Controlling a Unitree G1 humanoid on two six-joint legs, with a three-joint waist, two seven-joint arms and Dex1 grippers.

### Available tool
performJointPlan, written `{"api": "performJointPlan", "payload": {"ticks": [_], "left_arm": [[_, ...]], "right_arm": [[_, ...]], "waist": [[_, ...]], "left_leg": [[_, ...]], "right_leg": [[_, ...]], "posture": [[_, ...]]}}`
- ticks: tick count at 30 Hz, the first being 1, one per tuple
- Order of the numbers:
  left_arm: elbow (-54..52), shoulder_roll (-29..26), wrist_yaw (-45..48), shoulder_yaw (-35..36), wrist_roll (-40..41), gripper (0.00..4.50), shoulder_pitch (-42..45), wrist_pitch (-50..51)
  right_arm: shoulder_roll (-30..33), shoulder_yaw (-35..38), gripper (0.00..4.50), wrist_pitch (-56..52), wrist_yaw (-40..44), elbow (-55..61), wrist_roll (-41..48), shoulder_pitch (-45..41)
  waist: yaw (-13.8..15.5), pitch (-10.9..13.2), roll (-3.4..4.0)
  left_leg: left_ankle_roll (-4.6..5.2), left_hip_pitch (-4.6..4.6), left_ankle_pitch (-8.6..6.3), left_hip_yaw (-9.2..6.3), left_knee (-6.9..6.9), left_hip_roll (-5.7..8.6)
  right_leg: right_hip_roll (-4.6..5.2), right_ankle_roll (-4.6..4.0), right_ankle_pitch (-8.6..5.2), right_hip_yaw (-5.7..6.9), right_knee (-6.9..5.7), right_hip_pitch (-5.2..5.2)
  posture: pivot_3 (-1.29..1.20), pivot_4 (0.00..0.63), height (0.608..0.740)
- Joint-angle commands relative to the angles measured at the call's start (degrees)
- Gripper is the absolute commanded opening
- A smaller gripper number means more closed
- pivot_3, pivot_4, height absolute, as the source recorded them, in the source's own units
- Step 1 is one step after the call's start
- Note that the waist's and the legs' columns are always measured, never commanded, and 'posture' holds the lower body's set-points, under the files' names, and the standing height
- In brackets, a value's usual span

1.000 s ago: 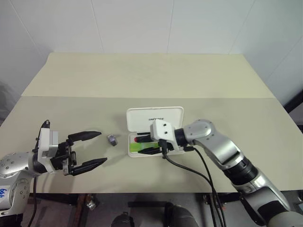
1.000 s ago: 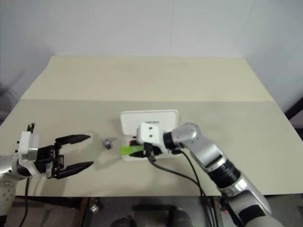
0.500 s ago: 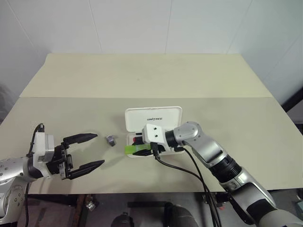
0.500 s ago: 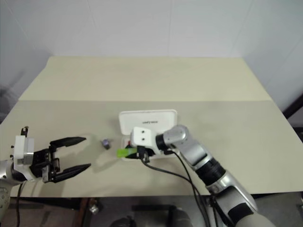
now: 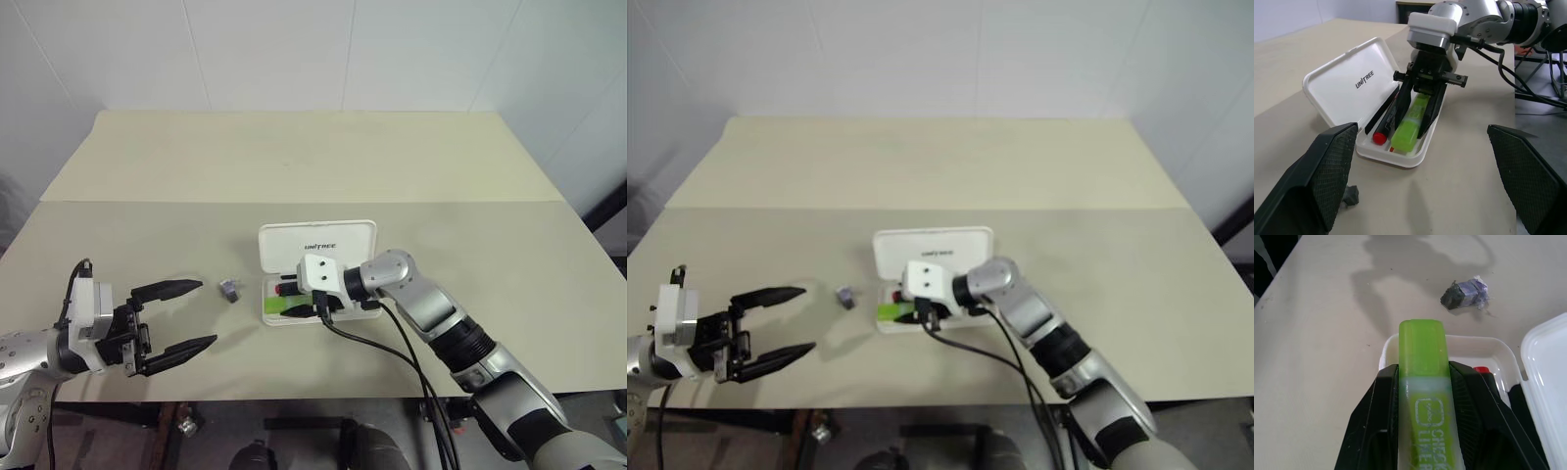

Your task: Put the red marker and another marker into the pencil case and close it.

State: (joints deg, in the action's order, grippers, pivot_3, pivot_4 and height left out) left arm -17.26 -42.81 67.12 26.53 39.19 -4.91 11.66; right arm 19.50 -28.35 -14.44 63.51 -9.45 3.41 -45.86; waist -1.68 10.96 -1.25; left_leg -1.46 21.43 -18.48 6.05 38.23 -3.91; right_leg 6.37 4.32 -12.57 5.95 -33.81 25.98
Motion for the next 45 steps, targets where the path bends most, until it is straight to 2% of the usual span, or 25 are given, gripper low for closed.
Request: {"api": "performJointPlan", "payload": {"ticks": [1, 4, 14, 21, 26, 30, 36, 45], "left_arm": [[-1.60, -0.62, -0.34, 2.00, 1.56, 4.50, -0.15, -0.29], [-1.52, -0.67, -0.49, 1.93, 1.52, 4.50, 0.05, -0.18], [-1.16, -0.54, -1.02, 1.41, 1.39, 4.50, 0.69, -0.22], [-3.31, 0.78, -5.13, 0.38, -0.37, 4.50, 0.31, -0.40], [-7.36, 4.63, -17.73, -0.40, -4.60, 4.50, -2.13, 2.47], [-13.22, 8.63, -29.63, -2.12, -7.77, 4.50, -4.23, 7.47], [-16.40, 12.45, -42.82, -5.84, -11.38, 4.50, -1.76, 14.98], [-19.71, 17.15, -58.61, -11.87, -13.54, 4.50, 5.26, 32.93]], "right_arm": [[0.13, 2.15, 1.12, 0.68, 0.76, 1.50, 0.70, -0.86], [0.64, 2.27, 1.12, 0.27, 1.37, 2.26, 0.92, -0.40], [1.97, 2.80, 4.48, -0.05, 1.92, 2.38, 0.70, -0.53], [1.94, 7.06, 4.48, -0.90, 3.26, 4.76, 4.74, -0.64], [4.82, 14.32, 4.48, -4.84, 9.24, 14.08, 17.35, 3.63], [10.01, 19.09, 4.48, -8.02, 11.76, 16.46, 22.27, 6.30], [14.39, 21.17, 4.48, -6.78, 12.46, 12.97, 21.93, 7.33], [15.51, 22.05, 4.48, -4.14, 10.99, 8.80, 19.54, 6.83]], "waist": [[0.01, 0.00, 0.00], [0.02, 0.00, 0.00], [0.01, 0.00, 0.00], [0.04, 0.00, 0.00], [0.16, -0.01, -0.02], [0.27, -0.02, -0.05], [0.22, -0.03, -0.05], [0.33, -0.05, -0.09]], "left_leg": [[0.00, 0.00, 0.00, 0.00, 0.00, 0.00], [0.00, 0.00, 0.00, 0.00, 0.00, 0.00], [0.00, -0.01, 0.00, 0.00, 0.00, 0.00], [0.00, 0.00, 0.00, 0.00, 0.02, 0.00], [-0.02, 0.00, -0.02, -0.01, 0.00, -0.01], [0.05, 0.00, -0.06, 0.00, 0.04, 0.03], [0.01, -0.28, -0.04, -0.06, 0.08, 0.03], [-0.08, -0.31, 0.07, -0.11, 0.12, 0.02]], "right_leg": [[0.00, 0.00, 0.00, 0.00, 0.00, 0.00], [0.00, 0.00, 0.00, 0.00, 0.00, 0.00], [0.00, -0.01, 0.00, 0.00, -0.03, 0.00], [0.00, -0.01, 0.00, 0.00, -0.03, 0.00], [0.00, 0.00, 0.00, 0.00, 0.02, -0.02], [0.06, 0.02, 0.01, 0.00, 0.03, -0.05], [0.06, -0.04, 0.00, -0.01, 0.05, -0.23], [0.04, -0.14, 0.07, -0.01, -0.11, -0.26]], "posture": [[0.00, 0.150, 0.740], [0.00, 0.150, 0.740], [0.00, 0.150, 0.740], [0.00, 0.150, 0.740], [0.00, 0.150, 0.740], [0.00, 0.150, 0.740], [0.00, 0.150, 0.740], [0.00, 0.150, 0.740]]}}
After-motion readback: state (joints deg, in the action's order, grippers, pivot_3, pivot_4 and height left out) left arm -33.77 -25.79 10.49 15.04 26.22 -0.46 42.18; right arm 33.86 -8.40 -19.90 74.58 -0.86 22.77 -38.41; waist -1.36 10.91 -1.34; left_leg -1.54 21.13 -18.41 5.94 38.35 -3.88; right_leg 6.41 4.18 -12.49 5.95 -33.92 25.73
